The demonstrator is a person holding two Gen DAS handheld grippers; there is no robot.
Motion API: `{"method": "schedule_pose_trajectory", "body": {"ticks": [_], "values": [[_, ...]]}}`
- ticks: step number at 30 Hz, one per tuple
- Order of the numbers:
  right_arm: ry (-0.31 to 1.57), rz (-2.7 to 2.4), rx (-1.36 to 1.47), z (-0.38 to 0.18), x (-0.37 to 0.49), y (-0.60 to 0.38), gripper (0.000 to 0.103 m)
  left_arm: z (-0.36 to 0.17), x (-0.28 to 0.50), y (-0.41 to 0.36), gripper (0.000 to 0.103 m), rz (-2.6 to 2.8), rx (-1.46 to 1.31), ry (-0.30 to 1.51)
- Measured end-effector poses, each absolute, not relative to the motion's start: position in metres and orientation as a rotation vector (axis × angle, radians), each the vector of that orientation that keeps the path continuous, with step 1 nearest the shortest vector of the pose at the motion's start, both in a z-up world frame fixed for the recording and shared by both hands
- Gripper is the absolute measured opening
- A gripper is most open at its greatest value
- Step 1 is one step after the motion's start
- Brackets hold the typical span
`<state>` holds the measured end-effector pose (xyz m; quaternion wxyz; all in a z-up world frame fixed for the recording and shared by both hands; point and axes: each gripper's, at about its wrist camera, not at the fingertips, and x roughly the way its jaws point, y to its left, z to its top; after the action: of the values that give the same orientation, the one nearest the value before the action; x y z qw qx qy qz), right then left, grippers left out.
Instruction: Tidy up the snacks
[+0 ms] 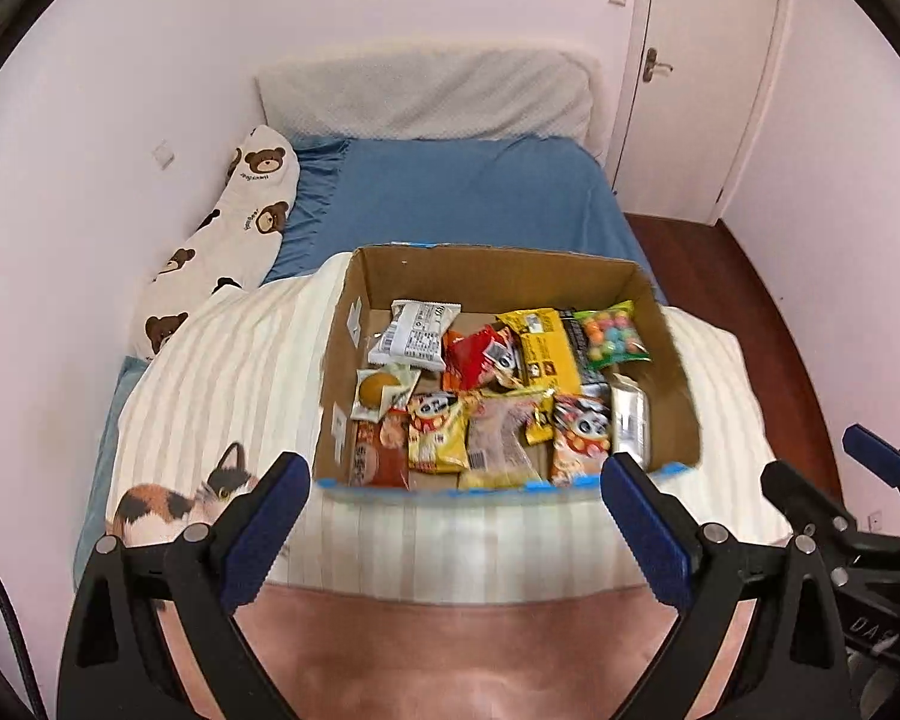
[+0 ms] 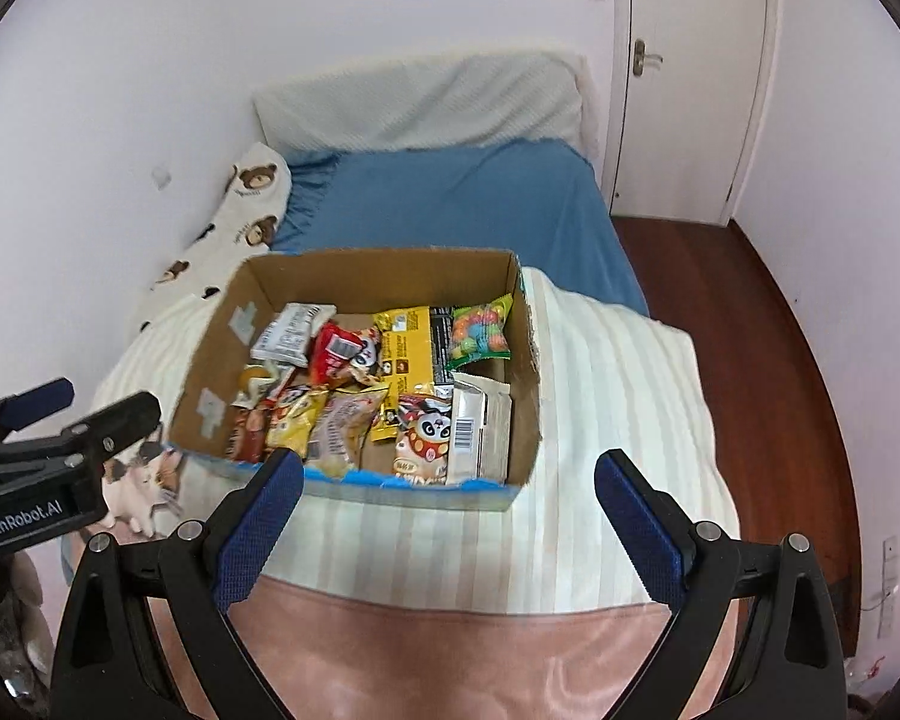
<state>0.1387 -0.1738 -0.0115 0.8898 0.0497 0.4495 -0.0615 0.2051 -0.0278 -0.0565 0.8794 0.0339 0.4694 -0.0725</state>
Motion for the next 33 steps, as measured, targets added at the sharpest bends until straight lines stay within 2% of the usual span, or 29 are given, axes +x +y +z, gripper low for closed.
{"method": "schedule_pose_trajectory", "body": {"ticks": [11, 13, 17, 33], "values": [[0.812, -0.123, 0.084, 0.047, 0.051, -0.154, 0.100, -0.013, 0.128, -0.015, 0.100, -0.140, 0.049, 0.892], [0.800, -0.127, 0.085, 0.054, 0.041, -0.153, 0.102, -0.010, 0.118, -0.013, 0.103, -0.123, 0.055, 0.883], [0.786, -0.120, 0.104, 0.067, 0.022, -0.151, 0.102, 0.000, 0.099, -0.013, 0.103, -0.108, 0.081, 0.851], [0.750, -0.130, 0.064, 0.085, -0.002, -0.142, 0.102, 0.010, 0.077, -0.021, 0.103, -0.108, 0.084, 0.817]]}}
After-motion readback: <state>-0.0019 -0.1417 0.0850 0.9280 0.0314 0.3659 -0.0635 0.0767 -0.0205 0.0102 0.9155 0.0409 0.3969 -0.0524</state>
